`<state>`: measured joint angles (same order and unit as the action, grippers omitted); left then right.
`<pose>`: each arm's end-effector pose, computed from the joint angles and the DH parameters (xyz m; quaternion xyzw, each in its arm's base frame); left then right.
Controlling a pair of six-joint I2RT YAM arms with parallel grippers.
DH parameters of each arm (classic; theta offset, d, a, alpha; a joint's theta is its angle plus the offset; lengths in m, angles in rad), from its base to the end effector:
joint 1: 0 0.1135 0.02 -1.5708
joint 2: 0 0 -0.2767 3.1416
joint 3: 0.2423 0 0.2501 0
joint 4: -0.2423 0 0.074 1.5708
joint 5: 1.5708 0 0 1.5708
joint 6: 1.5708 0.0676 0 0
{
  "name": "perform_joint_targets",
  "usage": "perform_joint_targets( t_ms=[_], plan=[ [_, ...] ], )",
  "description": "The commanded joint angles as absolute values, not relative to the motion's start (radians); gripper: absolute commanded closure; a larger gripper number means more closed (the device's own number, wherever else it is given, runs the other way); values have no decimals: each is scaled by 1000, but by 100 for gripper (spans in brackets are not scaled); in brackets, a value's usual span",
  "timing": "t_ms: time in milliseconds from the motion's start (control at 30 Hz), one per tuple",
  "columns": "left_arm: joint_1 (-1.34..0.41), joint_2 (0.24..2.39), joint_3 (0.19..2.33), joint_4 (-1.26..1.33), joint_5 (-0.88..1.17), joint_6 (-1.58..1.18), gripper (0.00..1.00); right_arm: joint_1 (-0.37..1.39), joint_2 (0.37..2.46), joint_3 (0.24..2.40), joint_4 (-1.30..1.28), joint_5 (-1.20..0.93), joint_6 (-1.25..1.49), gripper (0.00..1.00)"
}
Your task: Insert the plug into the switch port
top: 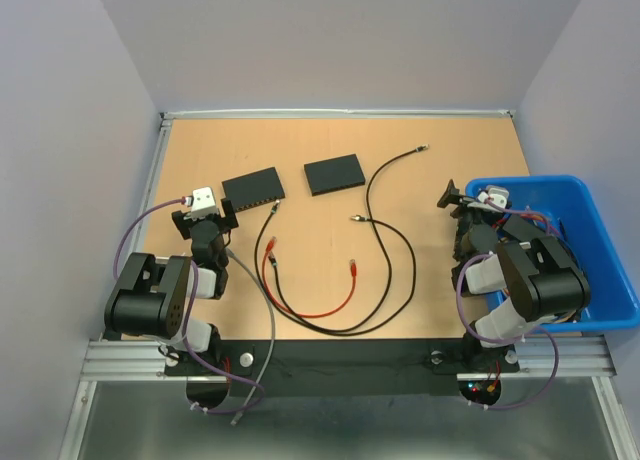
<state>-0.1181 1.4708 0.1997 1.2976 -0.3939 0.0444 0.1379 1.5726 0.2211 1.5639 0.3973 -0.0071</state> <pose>0.2590 -0.0046 0.1782 -0.0842 0.6933 0.1105 0.7071 0.2662 0.0105 0.1950 0.1085 0.6253 -0.0739 0.7692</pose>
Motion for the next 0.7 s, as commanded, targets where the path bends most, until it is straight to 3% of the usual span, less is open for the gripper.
perform_joint_targets(
  t_ms=[0, 667],
  plan=[
    [-123, 1465, 224, 1601, -410, 60, 1, 140, 1631, 172, 1479, 417, 51, 0],
    [-123, 1465, 222, 1600, -410, 58, 1, 141, 1605, 147, 1494, 417, 49, 0]
  ],
)
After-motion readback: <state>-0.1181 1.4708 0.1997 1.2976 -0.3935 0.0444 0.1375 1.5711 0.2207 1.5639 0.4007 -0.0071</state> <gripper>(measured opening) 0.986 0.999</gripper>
